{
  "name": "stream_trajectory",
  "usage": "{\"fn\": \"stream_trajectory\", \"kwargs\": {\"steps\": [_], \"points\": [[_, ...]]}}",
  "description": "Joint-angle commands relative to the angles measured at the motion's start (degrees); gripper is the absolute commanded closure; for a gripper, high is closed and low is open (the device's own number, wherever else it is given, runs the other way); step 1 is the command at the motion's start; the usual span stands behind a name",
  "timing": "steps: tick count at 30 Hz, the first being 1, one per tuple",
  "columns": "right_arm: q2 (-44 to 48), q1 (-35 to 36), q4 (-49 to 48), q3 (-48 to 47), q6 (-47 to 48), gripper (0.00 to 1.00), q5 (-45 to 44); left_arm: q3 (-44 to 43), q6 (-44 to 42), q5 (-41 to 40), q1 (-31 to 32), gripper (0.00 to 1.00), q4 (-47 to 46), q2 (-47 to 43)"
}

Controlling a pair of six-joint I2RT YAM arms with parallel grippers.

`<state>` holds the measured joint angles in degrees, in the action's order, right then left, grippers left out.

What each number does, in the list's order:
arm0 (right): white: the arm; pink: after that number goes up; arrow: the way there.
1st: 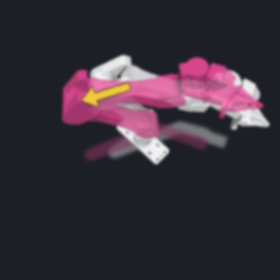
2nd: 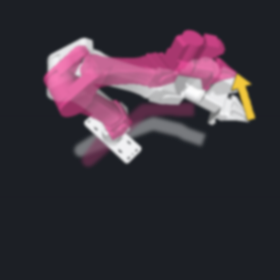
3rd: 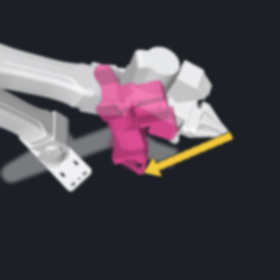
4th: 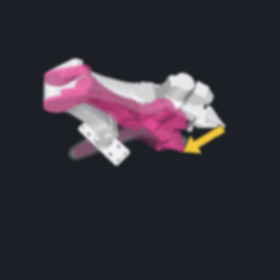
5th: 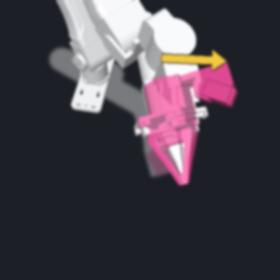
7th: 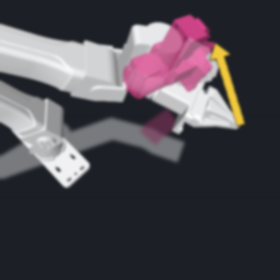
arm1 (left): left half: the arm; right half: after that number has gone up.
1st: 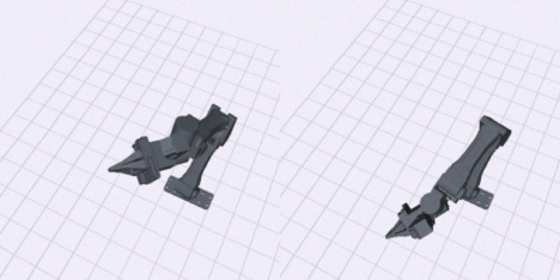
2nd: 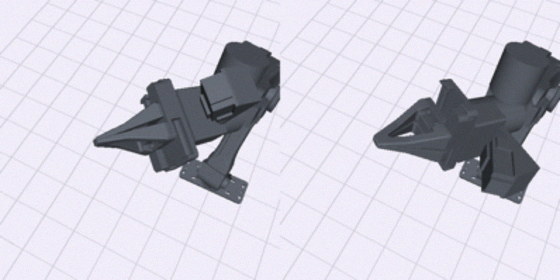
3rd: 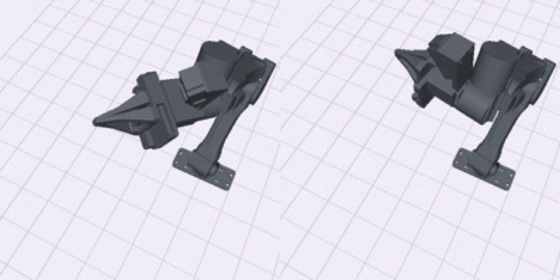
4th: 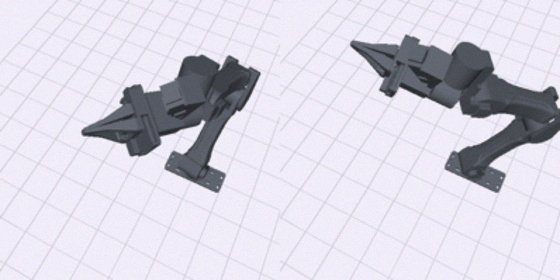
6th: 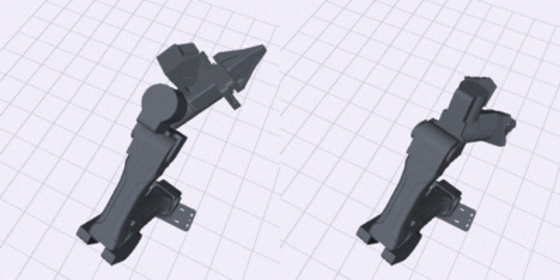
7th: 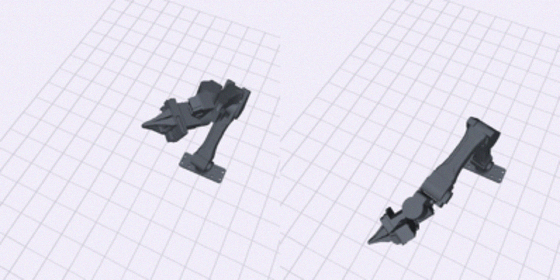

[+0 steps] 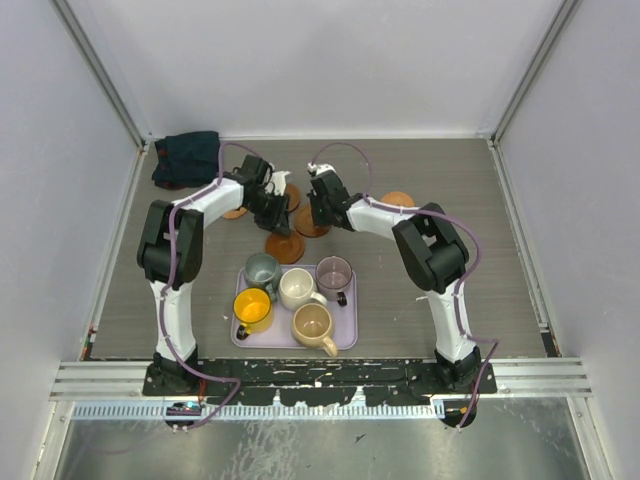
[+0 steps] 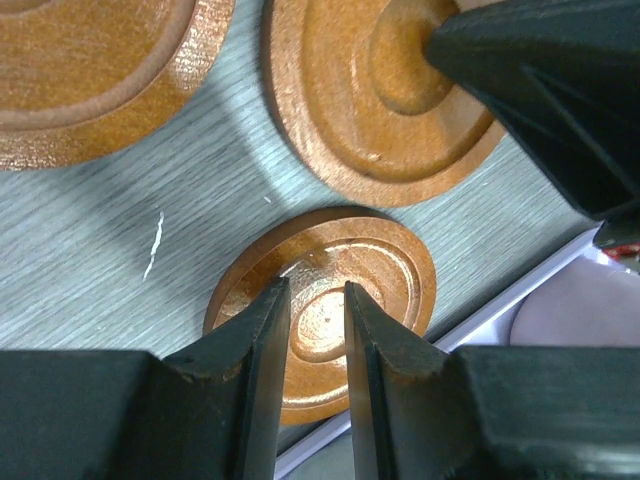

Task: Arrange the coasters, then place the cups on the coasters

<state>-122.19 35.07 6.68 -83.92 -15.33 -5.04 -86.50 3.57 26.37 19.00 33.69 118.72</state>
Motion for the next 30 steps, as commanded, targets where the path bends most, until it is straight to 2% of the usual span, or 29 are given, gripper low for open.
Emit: {"fn": "stream_trajectory", "kwargs": {"steps": [1,10,18,30], "points": [[0.52,-2.63,4.92,0.60,-2.52,0.99,-6.91,-1.85,-1.01,-3.01,0.65,0.70,4.10,-1.47],[0.95,-9.49,3.89,0.73,-3.50,0.99,-6.35,-1.31,-1.54,-3.76,1.25,0.68,4.42,-4.81],[1.79,-10.30,3.34,1.20,-2.25,0.99,-6.64,-2.57,-1.55,-4.51,1.55,0.68,4.95,-0.02],[2.55,-11.62,3.34,3.31,-2.42,0.99,-9.06,-16.40,0.50,1.81,1.89,0.68,2.98,10.47]]}}
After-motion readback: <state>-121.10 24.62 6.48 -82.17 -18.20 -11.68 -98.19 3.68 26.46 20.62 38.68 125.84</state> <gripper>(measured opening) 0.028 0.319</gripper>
